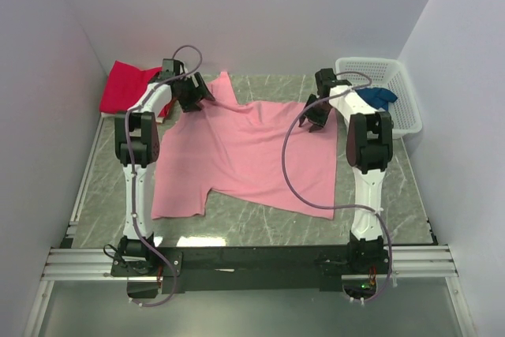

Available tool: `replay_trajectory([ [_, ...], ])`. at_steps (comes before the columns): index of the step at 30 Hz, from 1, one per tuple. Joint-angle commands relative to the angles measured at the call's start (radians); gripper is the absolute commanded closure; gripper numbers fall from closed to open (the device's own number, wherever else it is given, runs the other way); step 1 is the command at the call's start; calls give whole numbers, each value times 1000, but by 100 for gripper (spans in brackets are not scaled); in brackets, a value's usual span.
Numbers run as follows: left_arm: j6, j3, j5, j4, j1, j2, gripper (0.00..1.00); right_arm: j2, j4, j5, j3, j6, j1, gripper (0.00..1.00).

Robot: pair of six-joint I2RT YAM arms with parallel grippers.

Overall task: Fold and stack the t-shirts
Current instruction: Flatten the tshirt out

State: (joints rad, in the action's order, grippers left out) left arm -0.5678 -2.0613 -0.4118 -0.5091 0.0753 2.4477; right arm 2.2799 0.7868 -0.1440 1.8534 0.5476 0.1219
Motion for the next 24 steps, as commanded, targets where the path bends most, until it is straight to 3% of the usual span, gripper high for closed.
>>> replay_trajectory([
  [1,25,-33,-10,-6,-5,86,18,52,55,15,73,-15,-16,48],
  [7,-9,-20,-51,52,-9,79,18,89,83,3,144,-25,-27,48],
  [14,11,-22,-64,55,-9,-28,18,14,-23,-65,51,-26,-27,48],
  [17,38,26,-41,69,-9,-117,18,-34,-63,-77,17,-32,-27,48],
  [24,98,305,24,103,-8,-390,18,-186,-121,-75,-124,-52,-13,47],
])
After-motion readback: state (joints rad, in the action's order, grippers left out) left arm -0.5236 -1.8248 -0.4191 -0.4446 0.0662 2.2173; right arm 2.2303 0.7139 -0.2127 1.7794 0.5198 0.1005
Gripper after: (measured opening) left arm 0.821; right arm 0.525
